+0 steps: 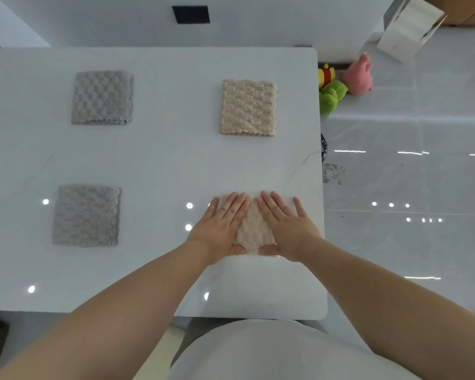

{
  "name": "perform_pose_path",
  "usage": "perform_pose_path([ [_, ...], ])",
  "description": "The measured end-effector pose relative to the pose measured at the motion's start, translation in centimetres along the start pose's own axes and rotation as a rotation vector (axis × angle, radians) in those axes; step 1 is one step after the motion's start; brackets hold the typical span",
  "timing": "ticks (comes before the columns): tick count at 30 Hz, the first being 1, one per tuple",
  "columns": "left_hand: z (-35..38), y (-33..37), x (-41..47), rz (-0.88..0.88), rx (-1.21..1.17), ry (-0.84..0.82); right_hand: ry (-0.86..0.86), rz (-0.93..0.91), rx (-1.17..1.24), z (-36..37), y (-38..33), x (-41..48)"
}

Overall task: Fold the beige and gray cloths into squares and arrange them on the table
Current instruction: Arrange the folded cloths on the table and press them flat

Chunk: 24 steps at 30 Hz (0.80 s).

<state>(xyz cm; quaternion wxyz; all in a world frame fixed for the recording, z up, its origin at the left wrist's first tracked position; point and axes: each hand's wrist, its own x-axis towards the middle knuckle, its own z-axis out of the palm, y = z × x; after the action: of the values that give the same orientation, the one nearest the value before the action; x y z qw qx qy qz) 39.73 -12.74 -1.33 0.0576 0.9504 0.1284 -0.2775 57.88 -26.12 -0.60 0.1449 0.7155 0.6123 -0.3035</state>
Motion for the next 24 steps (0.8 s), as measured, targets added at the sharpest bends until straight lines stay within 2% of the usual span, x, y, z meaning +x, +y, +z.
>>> perform_pose_path([
  [8,0.3,-2.6,0.3,0.134,0.2,-0.027,-0.027,-0.048,-0.109,0.4,1.3,0.4],
  [13,-0.6,-2.1,0.3,0.138,0.211,-0.068,-0.04,-0.058,-0.126,-0.2,1.1,0.3],
  [15,-1.5,-1.7,0.0,0.137,0.182,-0.026,0.007,-0.08,-0.146,-0.7,1.0,-0.2],
  [18,-2.2,-1.0,-0.3,0.145,0.164,0.118,0.17,-0.13,-0.155,-0.4,0.8,-1.0],
  [24,-0.1,-0.4,1.0,0.062,0.1,0.112,0.125,-0.072,-0.139,2.1,0.5,-0.7],
])
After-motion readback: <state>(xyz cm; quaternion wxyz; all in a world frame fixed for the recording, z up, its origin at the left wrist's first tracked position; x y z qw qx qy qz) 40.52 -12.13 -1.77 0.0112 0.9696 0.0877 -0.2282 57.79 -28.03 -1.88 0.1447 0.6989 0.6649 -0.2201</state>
